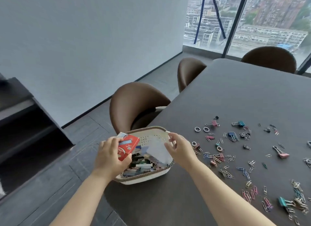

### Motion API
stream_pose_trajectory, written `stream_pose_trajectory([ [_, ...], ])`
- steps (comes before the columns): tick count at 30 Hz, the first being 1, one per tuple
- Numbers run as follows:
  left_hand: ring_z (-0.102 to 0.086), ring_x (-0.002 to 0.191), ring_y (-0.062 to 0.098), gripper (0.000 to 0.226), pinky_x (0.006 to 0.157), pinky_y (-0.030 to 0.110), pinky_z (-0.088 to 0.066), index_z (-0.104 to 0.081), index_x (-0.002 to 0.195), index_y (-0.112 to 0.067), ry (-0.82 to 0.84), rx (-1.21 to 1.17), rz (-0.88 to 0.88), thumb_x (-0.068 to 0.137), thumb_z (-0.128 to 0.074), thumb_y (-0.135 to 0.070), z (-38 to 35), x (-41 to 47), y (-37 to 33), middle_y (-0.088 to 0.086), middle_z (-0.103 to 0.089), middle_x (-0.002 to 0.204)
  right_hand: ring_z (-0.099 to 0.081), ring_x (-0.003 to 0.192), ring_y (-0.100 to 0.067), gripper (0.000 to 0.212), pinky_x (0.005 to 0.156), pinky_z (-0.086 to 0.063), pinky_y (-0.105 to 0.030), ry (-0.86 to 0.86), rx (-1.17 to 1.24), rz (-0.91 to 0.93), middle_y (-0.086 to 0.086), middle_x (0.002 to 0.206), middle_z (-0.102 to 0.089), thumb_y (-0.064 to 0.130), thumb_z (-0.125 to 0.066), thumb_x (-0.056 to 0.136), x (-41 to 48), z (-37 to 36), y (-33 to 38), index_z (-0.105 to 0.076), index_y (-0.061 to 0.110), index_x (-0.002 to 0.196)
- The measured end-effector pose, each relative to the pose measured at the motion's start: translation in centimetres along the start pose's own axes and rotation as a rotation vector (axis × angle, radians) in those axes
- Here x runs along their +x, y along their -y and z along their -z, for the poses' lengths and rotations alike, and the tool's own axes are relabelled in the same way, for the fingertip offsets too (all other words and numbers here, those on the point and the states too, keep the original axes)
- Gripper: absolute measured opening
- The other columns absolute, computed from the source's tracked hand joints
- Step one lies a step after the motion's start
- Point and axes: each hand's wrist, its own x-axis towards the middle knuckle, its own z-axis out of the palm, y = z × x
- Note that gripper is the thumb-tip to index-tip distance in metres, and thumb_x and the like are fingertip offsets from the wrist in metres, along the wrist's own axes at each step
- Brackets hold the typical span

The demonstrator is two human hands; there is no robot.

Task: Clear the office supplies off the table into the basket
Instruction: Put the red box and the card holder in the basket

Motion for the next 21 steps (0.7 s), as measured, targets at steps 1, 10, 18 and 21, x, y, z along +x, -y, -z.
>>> stream_pose_trajectory([
  [1,-0.036,0.105,0.017,0.083,0.079,0.029,-0.038,-0.042,0.125,-0.016,0.025,0.015,-0.01,0.06,-0.031,-0.066,0.1,-0.2,0.6,0.005,-0.047,0.124,-0.052,0.076,-0.01,0.035,0.077,-0.045,-0.025,-0.008,-0.043,0.002,0.006,0.103,-0.056,0.026,-0.055,0.088,0.0,-0.8,0.4,-0.052,0.021,0.123],
  [10,-0.014,0.14,0.017,0.071,0.114,0.037,-0.01,-0.034,0.137,-0.026,0.346,0.264,-0.206,0.078,-0.055,-0.061,-3.2,2.8,1.5,-0.002,-0.022,0.152,-0.053,0.074,-0.012,0.018,0.073,-0.045,-0.026,-0.093,-0.088,0.029,0.009,0.093,-0.054,0.015,-0.054,0.087,-1.0,-1.9,-0.3,-0.06,0.02,0.103],
  [18,-0.056,0.095,0.018,0.026,0.081,0.028,-0.045,-0.064,0.103,-0.015,0.075,-0.044,-0.4,0.086,-0.055,-0.033,-4.8,2.5,-3.6,-0.001,-0.062,0.102,-0.052,0.073,-0.016,0.006,0.071,-0.045,-0.032,-0.236,-0.111,-0.078,0.006,0.079,-0.058,0.017,-0.055,0.086,-3.4,1.5,-4.2,-0.059,0.019,0.089],
  [21,-0.06,0.072,0.018,0.027,0.064,0.031,-0.053,-0.066,0.084,-0.015,-0.002,-0.135,-0.555,0.078,-0.046,-0.032,-6.2,1.9,-8.7,-0.002,-0.062,0.08,-0.052,0.078,-0.017,0.005,0.07,-0.041,-0.028,-0.3,-0.144,-0.178,0.005,0.083,-0.059,0.018,-0.056,0.085,-5.2,4.1,-7.2,-0.058,0.017,0.09],
])
